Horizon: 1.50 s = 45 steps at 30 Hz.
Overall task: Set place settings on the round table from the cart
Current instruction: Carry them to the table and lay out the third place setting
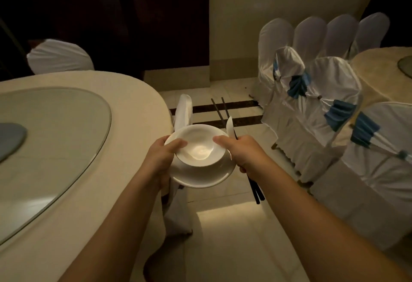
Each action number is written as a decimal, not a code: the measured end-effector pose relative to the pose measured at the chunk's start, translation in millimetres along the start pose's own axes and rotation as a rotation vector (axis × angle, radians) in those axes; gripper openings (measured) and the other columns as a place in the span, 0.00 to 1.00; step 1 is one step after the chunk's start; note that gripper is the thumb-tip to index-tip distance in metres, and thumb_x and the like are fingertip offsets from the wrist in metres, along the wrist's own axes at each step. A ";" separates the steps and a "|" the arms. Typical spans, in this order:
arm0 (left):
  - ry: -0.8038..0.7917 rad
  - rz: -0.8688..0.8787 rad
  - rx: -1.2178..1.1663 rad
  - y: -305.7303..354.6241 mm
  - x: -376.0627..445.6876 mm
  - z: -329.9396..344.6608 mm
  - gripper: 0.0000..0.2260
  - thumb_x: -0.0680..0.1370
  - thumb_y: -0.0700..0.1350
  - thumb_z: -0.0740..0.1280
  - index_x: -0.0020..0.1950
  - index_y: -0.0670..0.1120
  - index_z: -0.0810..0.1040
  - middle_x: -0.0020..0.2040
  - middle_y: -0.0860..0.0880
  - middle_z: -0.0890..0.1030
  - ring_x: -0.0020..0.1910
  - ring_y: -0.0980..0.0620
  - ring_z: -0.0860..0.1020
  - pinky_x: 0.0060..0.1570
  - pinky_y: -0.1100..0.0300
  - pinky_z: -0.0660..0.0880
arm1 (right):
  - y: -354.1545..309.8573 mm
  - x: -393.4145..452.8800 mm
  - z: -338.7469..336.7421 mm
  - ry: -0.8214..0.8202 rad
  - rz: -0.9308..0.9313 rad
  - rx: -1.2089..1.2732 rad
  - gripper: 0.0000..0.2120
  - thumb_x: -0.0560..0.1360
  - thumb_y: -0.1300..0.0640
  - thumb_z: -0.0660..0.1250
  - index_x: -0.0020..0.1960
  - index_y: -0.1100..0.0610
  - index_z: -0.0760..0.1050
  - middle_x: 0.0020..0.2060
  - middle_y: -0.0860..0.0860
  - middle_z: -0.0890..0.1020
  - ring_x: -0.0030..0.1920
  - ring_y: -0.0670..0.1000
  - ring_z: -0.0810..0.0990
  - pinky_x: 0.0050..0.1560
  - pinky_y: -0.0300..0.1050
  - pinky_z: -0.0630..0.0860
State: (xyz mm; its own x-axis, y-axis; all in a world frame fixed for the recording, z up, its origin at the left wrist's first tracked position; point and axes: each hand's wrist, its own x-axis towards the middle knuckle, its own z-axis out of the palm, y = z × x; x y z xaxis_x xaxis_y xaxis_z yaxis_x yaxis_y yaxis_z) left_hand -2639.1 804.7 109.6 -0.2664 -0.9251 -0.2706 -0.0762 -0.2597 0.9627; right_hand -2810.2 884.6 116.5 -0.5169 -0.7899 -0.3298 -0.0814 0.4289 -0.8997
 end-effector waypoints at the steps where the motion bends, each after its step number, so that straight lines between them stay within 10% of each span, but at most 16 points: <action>1: 0.019 -0.001 -0.009 1.0 14.1 6.5 0.17 0.75 0.42 0.69 0.64 0.43 0.76 0.56 0.40 0.80 0.54 0.39 0.79 0.51 0.46 0.77 | -2.6 19.2 -2.7 -0.025 0.003 -0.011 0.24 0.71 0.41 0.71 0.57 0.59 0.77 0.42 0.53 0.79 0.34 0.49 0.73 0.30 0.43 0.66; 16: 0.378 0.036 -0.310 45.2 247.5 19.4 0.16 0.75 0.41 0.69 0.62 0.44 0.75 0.53 0.43 0.81 0.46 0.46 0.81 0.37 0.57 0.76 | -129.0 313.9 44.2 -0.365 -0.114 -0.278 0.27 0.66 0.36 0.73 0.53 0.56 0.78 0.41 0.53 0.80 0.31 0.48 0.73 0.24 0.39 0.68; 23: 0.700 0.048 -0.428 42.4 299.7 -15.5 0.18 0.74 0.39 0.69 0.63 0.41 0.76 0.55 0.39 0.82 0.51 0.39 0.81 0.47 0.51 0.77 | -172.4 396.3 122.7 -0.752 -0.201 -0.345 0.30 0.66 0.37 0.74 0.57 0.59 0.77 0.41 0.53 0.78 0.33 0.49 0.73 0.27 0.42 0.68; 27: 0.918 0.037 -0.498 43.6 310.8 -7.2 0.15 0.74 0.39 0.69 0.60 0.40 0.79 0.54 0.37 0.83 0.51 0.38 0.81 0.48 0.49 0.76 | -191.3 434.4 156.0 -0.956 -0.225 -0.418 0.26 0.66 0.39 0.75 0.50 0.59 0.76 0.42 0.54 0.78 0.53 0.62 0.78 0.41 0.49 0.79; 28: 0.972 0.031 -0.522 45.7 312.2 -3.8 0.14 0.73 0.39 0.69 0.58 0.39 0.79 0.53 0.37 0.83 0.51 0.37 0.81 0.48 0.49 0.76 | -195.9 441.6 163.1 -1.003 -0.235 -0.438 0.25 0.65 0.39 0.75 0.47 0.59 0.77 0.39 0.55 0.77 0.38 0.48 0.62 0.36 0.47 0.75; 30: 1.068 0.039 -0.549 49.1 315.6 2.0 0.16 0.71 0.41 0.71 0.58 0.38 0.79 0.53 0.36 0.83 0.51 0.37 0.81 0.48 0.48 0.76 | -202.5 454.6 178.4 -1.102 -0.275 -0.453 0.25 0.65 0.39 0.75 0.47 0.60 0.78 0.35 0.55 0.74 0.28 0.49 0.67 0.27 0.44 0.66; 45: 1.350 -0.097 -0.674 -42.5 366.7 -17.8 0.12 0.71 0.41 0.73 0.54 0.44 0.83 0.49 0.43 0.85 0.50 0.40 0.82 0.50 0.48 0.79 | -150.2 502.4 276.8 -1.280 -0.168 -0.644 0.24 0.67 0.44 0.75 0.50 0.62 0.77 0.28 0.51 0.69 0.22 0.46 0.62 0.22 0.39 0.60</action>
State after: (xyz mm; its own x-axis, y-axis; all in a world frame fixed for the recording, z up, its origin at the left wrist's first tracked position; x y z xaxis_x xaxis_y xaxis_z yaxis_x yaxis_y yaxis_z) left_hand -2716.4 471.5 -30.5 0.7985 -0.3524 -0.4881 0.5009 -0.0610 0.8634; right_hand -2821.8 302.0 6.8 0.6141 -0.5446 -0.5712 -0.6051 0.1398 -0.7838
